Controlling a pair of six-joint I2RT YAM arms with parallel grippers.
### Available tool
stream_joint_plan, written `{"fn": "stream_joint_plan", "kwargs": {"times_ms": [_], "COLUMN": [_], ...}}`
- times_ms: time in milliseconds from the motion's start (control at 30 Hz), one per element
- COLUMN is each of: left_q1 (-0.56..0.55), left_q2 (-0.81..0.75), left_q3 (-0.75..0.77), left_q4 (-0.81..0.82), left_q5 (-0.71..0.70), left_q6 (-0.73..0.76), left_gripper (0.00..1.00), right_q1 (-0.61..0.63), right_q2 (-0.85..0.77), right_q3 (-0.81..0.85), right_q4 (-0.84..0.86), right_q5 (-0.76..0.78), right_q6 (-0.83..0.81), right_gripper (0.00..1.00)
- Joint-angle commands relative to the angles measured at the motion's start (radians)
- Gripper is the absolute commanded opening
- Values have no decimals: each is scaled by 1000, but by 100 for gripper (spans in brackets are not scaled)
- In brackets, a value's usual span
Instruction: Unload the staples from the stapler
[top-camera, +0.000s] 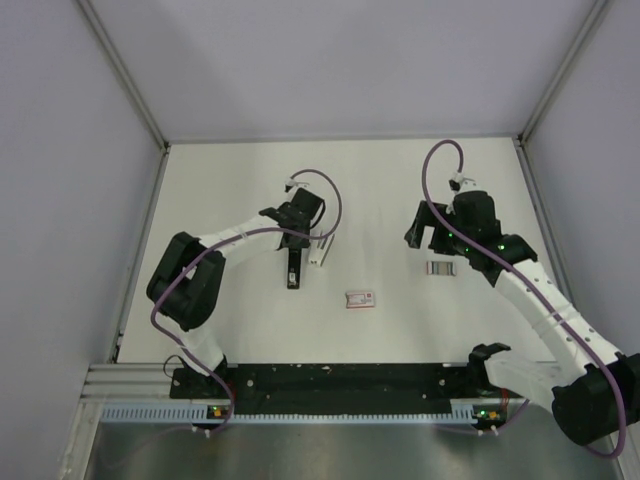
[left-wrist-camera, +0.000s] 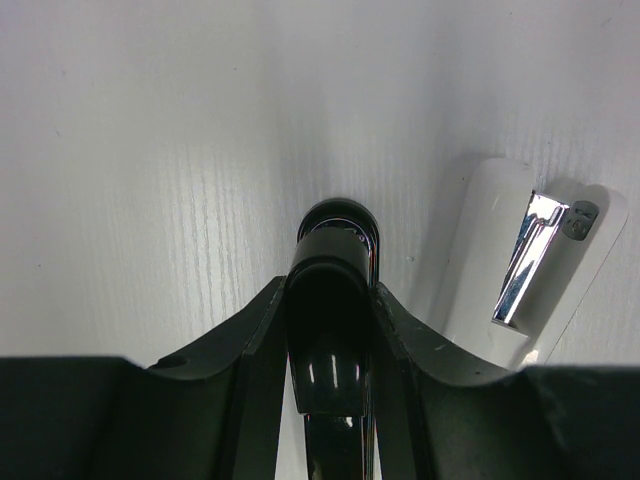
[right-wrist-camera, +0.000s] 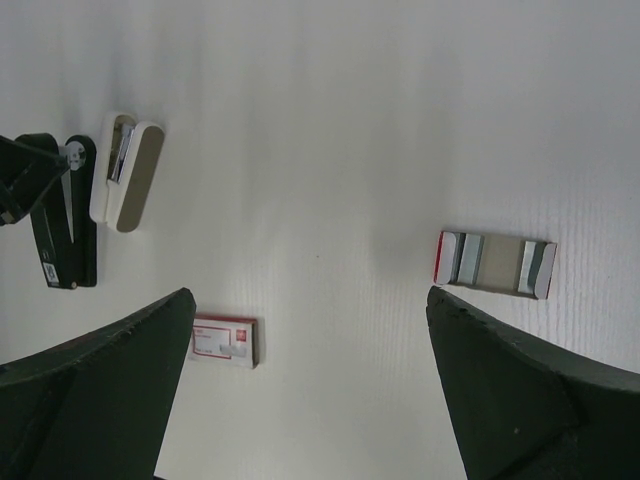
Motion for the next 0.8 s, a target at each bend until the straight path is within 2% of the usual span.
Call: {"fn": "stream_joint_plan", "kwargs": {"times_ms": [0,167,467,667,767], "left_q1": [-2,-4,-5,-8,-7], "left_q2": [-53,-173,-334,-458,-515], "left_q3": [8,-19,-41,-65,-76], "left_q4": [22,30,10,7,3], "left_q5": [-22,15,199,305,405], "left_q6": [25,65,137,193,226], "left_gripper": [0,0,0,0,0], "right_q1": [19,25,40,65,79], "right_q2": [-5,6,-9,-17,-15], "right_q3": [3,15,39,59,73], "right_q4": [30,28,19,24,38], "right_q5": [-3,-47,-125,-257,-349], "right_q6": [-13,-23,-58,-113,-133], "right_gripper": [99,99,99,98,97]}}
